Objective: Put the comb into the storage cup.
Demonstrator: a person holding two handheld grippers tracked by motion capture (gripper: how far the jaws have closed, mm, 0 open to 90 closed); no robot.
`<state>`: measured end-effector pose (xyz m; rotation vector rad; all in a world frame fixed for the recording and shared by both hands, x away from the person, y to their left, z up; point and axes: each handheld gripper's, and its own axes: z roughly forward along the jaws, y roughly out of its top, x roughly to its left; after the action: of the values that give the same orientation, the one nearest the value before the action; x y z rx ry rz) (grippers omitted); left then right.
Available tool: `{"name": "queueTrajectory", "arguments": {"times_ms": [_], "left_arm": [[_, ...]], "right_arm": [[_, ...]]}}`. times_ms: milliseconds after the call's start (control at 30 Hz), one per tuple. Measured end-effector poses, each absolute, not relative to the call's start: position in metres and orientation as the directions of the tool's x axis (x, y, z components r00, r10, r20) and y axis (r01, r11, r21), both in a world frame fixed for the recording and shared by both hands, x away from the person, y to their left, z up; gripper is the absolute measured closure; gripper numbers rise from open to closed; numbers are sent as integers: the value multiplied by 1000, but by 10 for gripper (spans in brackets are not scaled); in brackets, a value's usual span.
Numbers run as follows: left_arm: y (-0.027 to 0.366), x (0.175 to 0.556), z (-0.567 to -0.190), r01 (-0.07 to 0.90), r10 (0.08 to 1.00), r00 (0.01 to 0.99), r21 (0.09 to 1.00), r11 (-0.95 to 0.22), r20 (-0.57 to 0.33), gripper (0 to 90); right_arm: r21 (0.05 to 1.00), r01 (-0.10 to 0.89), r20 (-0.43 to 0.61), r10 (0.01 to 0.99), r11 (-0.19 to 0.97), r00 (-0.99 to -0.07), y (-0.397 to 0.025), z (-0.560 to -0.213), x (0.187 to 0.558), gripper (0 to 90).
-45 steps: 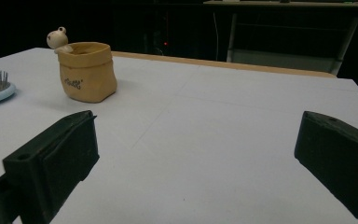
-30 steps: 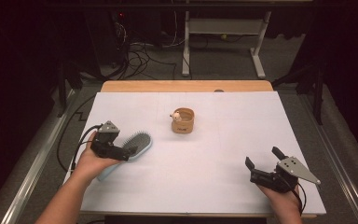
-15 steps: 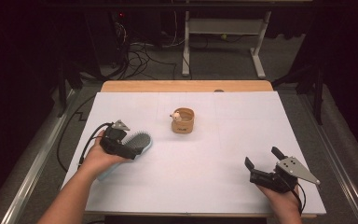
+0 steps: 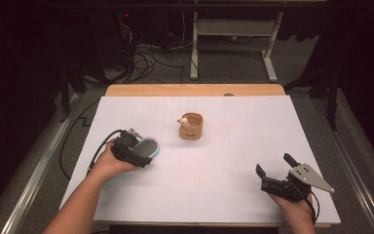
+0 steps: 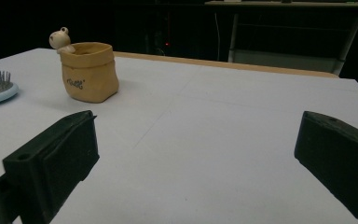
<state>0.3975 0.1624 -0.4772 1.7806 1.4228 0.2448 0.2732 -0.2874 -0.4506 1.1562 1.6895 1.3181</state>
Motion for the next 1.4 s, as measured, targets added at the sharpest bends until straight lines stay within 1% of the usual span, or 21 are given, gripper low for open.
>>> {"name": "queueTrajectory", "arguments": {"times_ms": [67,200,333,600,733,833,933,1400], "left_arm": [[161,397,-477,723,886,346,690,-41,-310,67],[161,398,-479,734,894,340,676,-60,-290,73],[161,398,-479,737,895,341,673,-63,-289,91],[161,400,-480,742,890,347,667,-69,-294,93],[161,399,-479,740,888,355,668,-76,-293,110],[161,397,-478,736,879,375,671,-88,-296,168],[161,397,-478,736,875,380,671,-90,-299,194],[162,396,-479,732,870,384,677,-83,-309,196]], "right_arm": [[969,231,3,932,87,-363,-287,-451,274,1],[969,230,4,932,86,-363,-287,-451,273,1],[970,228,2,932,87,-362,-287,-450,273,1],[970,228,2,933,86,-360,-287,-450,273,1],[970,228,1,933,87,-360,-288,-450,273,1],[970,227,1,933,87,-360,-287,-450,272,1],[970,229,1,933,87,-359,-287,-450,273,1],[969,234,10,932,80,-362,-287,-451,273,1]]}}
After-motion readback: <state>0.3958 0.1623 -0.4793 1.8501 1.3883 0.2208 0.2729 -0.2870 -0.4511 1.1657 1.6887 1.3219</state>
